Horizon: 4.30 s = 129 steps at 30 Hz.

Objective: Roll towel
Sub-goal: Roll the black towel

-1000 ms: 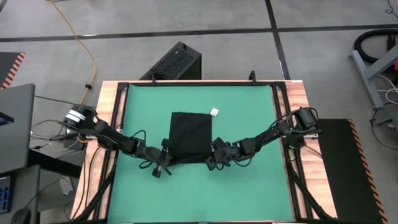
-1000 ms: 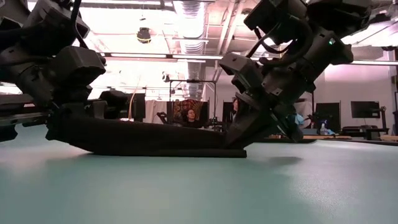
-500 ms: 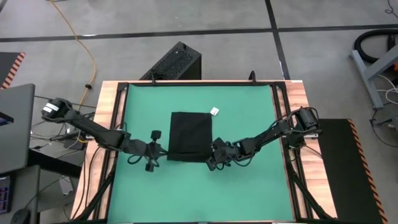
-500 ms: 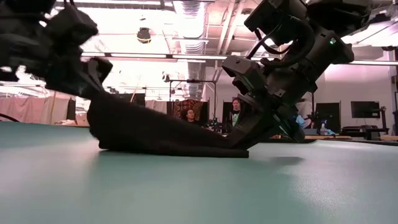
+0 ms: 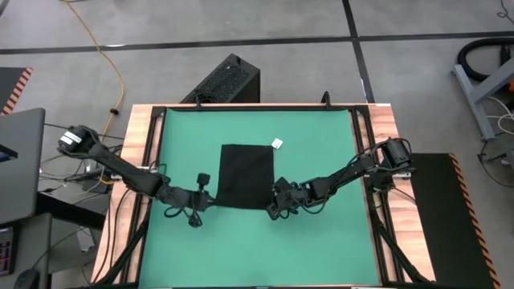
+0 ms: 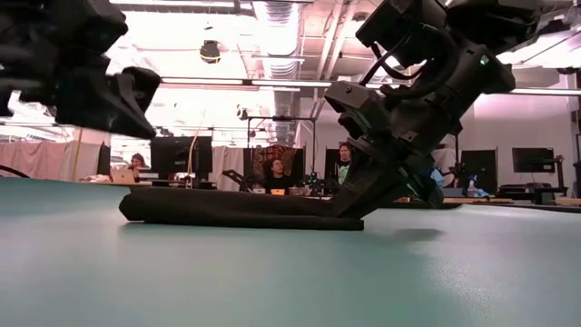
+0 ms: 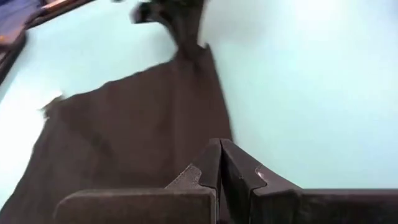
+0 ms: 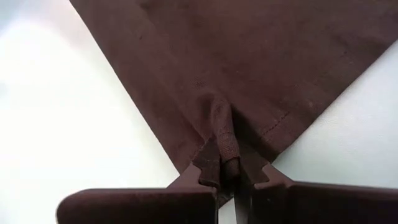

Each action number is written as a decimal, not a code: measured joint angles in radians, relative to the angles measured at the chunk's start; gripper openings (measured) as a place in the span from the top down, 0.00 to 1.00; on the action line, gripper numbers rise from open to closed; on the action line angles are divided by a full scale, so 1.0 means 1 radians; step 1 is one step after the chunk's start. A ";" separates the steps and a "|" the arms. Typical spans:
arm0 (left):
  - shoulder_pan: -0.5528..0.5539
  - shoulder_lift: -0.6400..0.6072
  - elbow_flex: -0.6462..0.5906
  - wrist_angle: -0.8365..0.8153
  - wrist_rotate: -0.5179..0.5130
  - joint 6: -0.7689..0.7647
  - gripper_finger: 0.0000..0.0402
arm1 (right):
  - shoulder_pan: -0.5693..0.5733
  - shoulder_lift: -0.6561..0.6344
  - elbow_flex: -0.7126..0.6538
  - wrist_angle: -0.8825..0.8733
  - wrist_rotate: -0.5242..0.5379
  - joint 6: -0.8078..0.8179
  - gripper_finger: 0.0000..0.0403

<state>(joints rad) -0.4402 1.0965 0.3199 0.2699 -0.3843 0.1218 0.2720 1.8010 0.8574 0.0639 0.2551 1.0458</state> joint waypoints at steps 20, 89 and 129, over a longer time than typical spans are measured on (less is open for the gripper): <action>0.056 0.372 0.000 0.257 -0.052 0.048 1.00 | 0.004 0.000 -0.001 0.002 -0.049 -0.045 0.94; 0.266 0.379 0.001 0.395 0.347 0.204 1.00 | 0.188 0.084 0.021 0.101 0.275 -0.548 0.94; 0.280 0.668 -0.015 0.607 0.378 0.008 1.00 | 0.282 -0.078 0.018 0.091 0.334 -0.910 0.30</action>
<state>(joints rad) -0.1600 1.7649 0.3046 0.8765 -0.0059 0.1301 0.5541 1.7233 0.8757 0.1548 0.5887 0.1361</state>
